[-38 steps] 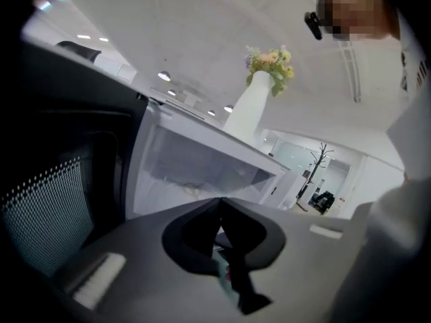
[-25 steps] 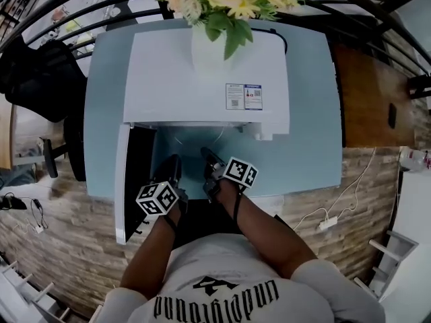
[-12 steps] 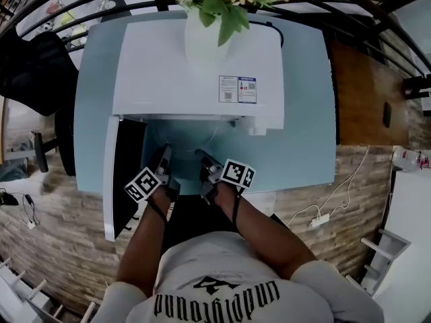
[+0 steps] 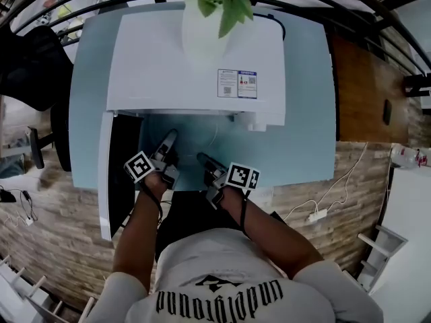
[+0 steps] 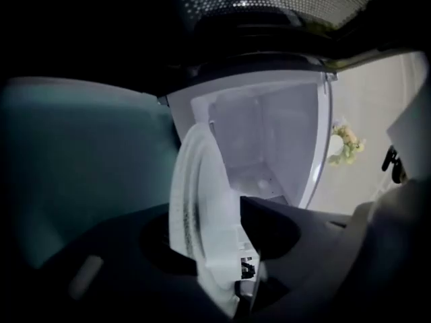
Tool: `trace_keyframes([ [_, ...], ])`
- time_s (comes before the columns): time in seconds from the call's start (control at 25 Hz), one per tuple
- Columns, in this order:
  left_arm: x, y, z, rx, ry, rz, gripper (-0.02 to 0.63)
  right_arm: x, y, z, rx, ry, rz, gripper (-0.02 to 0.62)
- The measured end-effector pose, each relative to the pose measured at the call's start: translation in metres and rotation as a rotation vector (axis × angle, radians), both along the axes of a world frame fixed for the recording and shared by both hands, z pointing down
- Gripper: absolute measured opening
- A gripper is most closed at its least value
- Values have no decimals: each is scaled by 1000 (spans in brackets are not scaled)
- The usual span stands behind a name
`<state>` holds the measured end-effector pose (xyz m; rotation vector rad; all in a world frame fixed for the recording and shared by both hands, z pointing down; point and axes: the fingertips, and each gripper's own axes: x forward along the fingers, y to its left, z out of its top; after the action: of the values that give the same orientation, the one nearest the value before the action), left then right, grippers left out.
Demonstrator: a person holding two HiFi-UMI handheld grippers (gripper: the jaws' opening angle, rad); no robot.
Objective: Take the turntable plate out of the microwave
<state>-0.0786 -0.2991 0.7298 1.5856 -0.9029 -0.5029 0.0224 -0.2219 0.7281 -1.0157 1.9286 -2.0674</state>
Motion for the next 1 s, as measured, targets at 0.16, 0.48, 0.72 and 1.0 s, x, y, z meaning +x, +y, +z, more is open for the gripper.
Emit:
trace_keyframes([
  [0.16, 1, 7, 12, -25, -27, 41, 143, 3, 1, 3, -2, 9, -16, 58],
  [0.48, 5, 10, 8, -26, 91, 20, 91, 5, 1, -3, 37, 21, -46, 60],
  [0.72, 7, 16, 0, -10, 169, -27, 83, 7, 4, -11, 75, 21, -68, 63],
  [1.0, 8, 32, -19, 37, 216, -53, 80, 9, 18, -27, 120, 24, -102, 63],
])
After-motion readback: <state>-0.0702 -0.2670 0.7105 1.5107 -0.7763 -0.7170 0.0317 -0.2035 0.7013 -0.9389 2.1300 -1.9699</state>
